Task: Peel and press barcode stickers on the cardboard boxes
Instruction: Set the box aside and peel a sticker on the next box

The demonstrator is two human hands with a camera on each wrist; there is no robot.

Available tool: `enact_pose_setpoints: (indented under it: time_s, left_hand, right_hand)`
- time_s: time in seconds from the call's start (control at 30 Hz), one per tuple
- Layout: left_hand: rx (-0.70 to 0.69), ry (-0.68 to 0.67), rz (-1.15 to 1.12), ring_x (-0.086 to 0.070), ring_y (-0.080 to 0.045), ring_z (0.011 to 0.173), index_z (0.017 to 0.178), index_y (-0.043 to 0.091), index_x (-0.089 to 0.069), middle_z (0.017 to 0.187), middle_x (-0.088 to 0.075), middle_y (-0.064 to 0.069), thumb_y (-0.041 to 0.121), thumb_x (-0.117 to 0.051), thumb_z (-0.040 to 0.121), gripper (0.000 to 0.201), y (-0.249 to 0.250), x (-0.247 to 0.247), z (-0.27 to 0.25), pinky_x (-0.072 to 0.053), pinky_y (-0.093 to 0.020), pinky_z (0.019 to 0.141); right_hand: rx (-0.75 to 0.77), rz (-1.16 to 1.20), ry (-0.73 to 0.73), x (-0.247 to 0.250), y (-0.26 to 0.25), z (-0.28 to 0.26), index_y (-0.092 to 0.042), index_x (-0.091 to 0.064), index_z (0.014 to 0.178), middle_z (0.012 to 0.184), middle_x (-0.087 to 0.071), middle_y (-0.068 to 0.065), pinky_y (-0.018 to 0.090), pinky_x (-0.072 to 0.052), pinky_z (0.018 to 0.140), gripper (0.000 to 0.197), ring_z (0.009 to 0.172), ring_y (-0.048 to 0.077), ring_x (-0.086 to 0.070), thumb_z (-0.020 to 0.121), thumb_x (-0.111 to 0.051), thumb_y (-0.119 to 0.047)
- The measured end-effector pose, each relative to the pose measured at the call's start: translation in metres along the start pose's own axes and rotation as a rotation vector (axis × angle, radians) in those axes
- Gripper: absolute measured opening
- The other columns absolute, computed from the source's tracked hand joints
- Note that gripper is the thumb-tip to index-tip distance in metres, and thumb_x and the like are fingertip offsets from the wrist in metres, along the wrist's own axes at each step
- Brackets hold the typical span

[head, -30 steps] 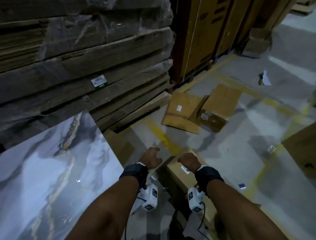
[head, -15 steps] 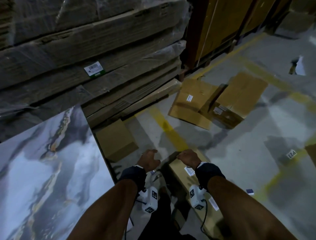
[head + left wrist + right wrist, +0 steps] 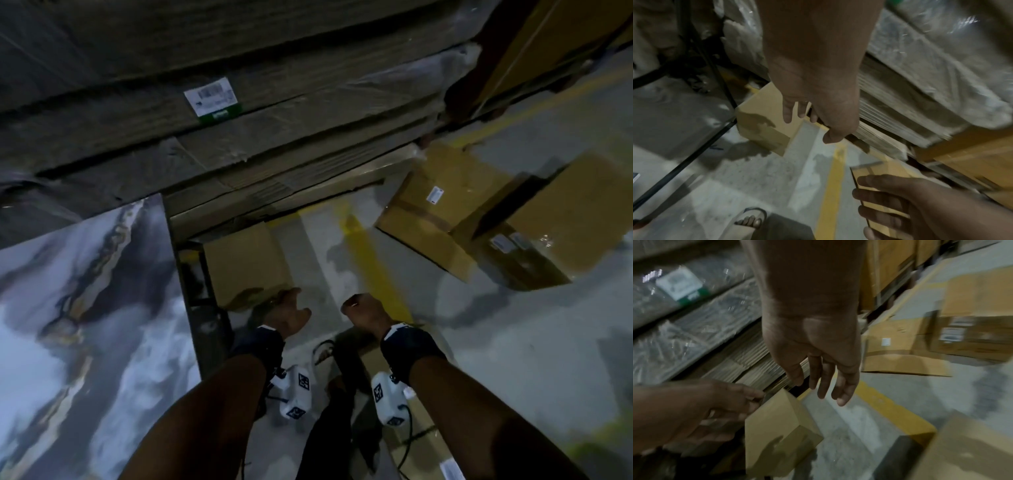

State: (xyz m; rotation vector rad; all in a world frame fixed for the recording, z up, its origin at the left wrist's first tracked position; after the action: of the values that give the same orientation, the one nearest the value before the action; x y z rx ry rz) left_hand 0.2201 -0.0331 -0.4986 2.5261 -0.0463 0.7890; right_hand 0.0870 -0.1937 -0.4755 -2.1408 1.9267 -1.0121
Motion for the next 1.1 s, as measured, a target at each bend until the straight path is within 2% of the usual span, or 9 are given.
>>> enact_pose_setpoints:
  time_s: [0.1, 0.2, 0.33, 0.4, 0.5, 0.63, 0.8, 0.97, 1.1]
  left_hand:
    - [0.063, 0.016, -0.083, -0.042, -0.034, 0.140, 0.152, 0.019, -0.040, 0.155, -0.037, -0.010, 0.035, -0.064, 0.092, 0.067, -0.023, 0.011, 0.043, -0.041, -0.044, 0.110]
    - [0.093, 0.054, -0.084, -0.034, -0.035, 0.145, 0.155, 0.011, -0.036, 0.161, -0.030, -0.014, 0.022, -0.060, 0.100, 0.061, -0.042, 0.021, 0.075, -0.035, -0.043, 0.114]
    - [0.184, 0.112, -0.186, -0.047, -0.035, 0.134, 0.154, 0.005, -0.035, 0.152, -0.044, -0.017, 0.034, -0.059, 0.098, 0.067, -0.091, 0.018, 0.112, -0.041, -0.035, 0.101]
    - [0.227, 0.117, -0.216, -0.049, -0.032, 0.132, 0.149, 0.003, -0.043, 0.147, -0.049, -0.018, 0.042, -0.058, 0.095, 0.068, -0.110, 0.015, 0.120, -0.038, -0.032, 0.103]
    - [0.253, 0.168, -0.255, -0.036, -0.035, 0.142, 0.151, -0.001, -0.034, 0.154, -0.038, -0.021, 0.070, -0.042, 0.082, 0.099, -0.140, 0.008, 0.139, -0.024, -0.032, 0.117]
    - [0.285, 0.175, -0.192, -0.027, -0.031, 0.150, 0.154, 0.002, -0.031, 0.160, -0.031, -0.015, 0.033, -0.056, 0.098, 0.069, -0.171, -0.003, 0.163, -0.017, -0.028, 0.119]
    - [0.270, 0.099, -0.223, -0.032, -0.028, 0.146, 0.155, 0.009, -0.034, 0.159, -0.034, -0.015, 0.053, -0.047, 0.095, 0.076, -0.215, -0.039, 0.211, -0.022, -0.039, 0.123]
    - [0.212, 0.213, -0.034, -0.026, -0.031, 0.151, 0.153, 0.001, -0.034, 0.162, -0.030, -0.016, 0.016, -0.052, 0.104, 0.054, -0.191, -0.012, 0.211, -0.014, -0.028, 0.118]
    - [0.175, 0.153, -0.001, -0.011, -0.022, 0.155, 0.159, 0.014, -0.015, 0.166, -0.014, -0.005, 0.035, -0.049, 0.106, 0.066, -0.184, -0.022, 0.206, -0.006, -0.021, 0.116]
  right_hand:
    - [0.041, -0.089, -0.068, -0.016, -0.018, 0.045, -0.005, -0.066, 0.129, 0.138, -0.061, 0.015, 0.030, -0.045, 0.101, 0.031, 0.129, 0.032, -0.056, 0.104, -0.052, -0.016]
    - [0.118, -0.170, -0.110, -0.035, -0.034, 0.089, -0.003, -0.053, 0.144, 0.150, -0.051, 0.017, 0.036, -0.039, 0.113, 0.039, 0.138, 0.034, -0.047, 0.109, -0.045, -0.019]
    - [0.186, -0.232, -0.218, -0.077, -0.045, 0.146, -0.012, -0.033, 0.158, 0.164, -0.031, 0.011, 0.039, -0.027, 0.122, 0.052, 0.149, 0.030, -0.033, 0.111, -0.039, -0.032]
    - [0.213, -0.244, -0.251, -0.095, -0.049, 0.167, -0.013, -0.026, 0.160, 0.166, -0.028, 0.010, 0.037, -0.024, 0.123, 0.054, 0.151, 0.029, -0.031, 0.111, -0.038, -0.032]
    - [0.269, -0.271, -0.269, -0.129, -0.056, 0.206, -0.013, -0.024, 0.160, 0.164, -0.030, 0.010, 0.030, -0.021, 0.120, 0.055, 0.150, 0.027, -0.032, 0.110, -0.041, -0.030]
    - [0.306, -0.327, -0.310, -0.176, -0.055, 0.255, -0.017, -0.012, 0.163, 0.169, -0.021, 0.008, 0.035, -0.023, 0.124, 0.065, 0.153, 0.031, -0.024, 0.109, -0.043, -0.033]
    - [0.427, -0.492, -0.318, -0.216, -0.061, 0.292, -0.021, 0.007, 0.164, 0.172, 0.000, 0.001, 0.044, -0.025, 0.123, 0.076, 0.156, 0.034, -0.011, 0.107, -0.044, -0.021]
    - [0.517, -0.631, -0.257, -0.237, -0.056, 0.309, -0.029, 0.007, 0.164, 0.169, 0.020, -0.011, 0.050, -0.018, 0.123, 0.077, 0.158, 0.029, 0.004, 0.104, -0.039, -0.009]
    - [0.527, -0.724, -0.174, -0.228, -0.023, 0.305, -0.033, 0.016, 0.161, 0.165, 0.029, -0.015, 0.055, -0.014, 0.124, 0.088, 0.158, 0.032, 0.002, 0.099, -0.038, -0.001]
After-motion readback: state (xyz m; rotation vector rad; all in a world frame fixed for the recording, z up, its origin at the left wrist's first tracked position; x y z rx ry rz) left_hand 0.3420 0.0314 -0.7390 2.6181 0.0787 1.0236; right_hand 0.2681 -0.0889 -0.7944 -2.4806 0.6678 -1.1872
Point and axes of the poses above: each hand's wrist, its own z-axis towards the middle knuckle, its own x-axis out of the back of the hand, y = z × x, the point moved 7 cm from there along z, towards the middle knuckle
